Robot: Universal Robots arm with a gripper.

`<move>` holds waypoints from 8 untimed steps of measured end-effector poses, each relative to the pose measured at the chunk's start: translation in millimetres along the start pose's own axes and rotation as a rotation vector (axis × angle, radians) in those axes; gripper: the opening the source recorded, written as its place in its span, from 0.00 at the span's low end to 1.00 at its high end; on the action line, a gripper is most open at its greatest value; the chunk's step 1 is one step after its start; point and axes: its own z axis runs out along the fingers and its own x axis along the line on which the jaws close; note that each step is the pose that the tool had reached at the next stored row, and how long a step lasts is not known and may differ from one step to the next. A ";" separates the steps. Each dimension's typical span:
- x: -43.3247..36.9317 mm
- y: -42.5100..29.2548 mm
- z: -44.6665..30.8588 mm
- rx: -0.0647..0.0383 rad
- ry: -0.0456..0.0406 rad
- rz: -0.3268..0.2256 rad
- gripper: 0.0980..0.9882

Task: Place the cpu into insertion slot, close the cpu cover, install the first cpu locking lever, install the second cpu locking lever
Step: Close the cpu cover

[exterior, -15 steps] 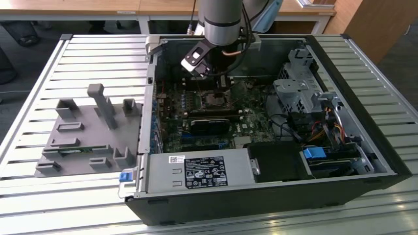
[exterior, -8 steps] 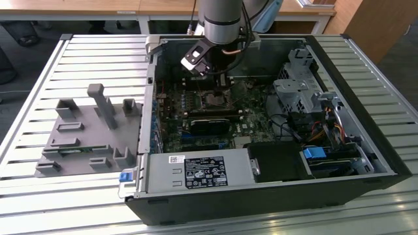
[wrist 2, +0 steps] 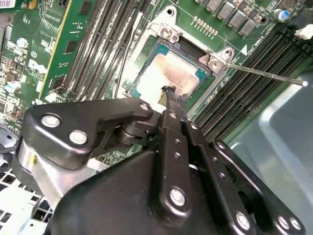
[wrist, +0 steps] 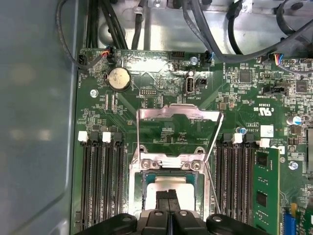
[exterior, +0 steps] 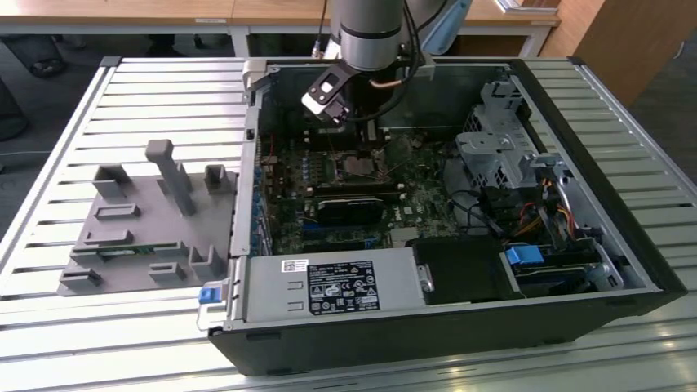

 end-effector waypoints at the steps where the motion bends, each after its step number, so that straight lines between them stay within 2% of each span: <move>1: -0.1 0.1 -1.6 0.000 -0.0001 0.000 0.01; 8: -0.5 0.9 -16.4 0.002 0.0000 0.000 0.01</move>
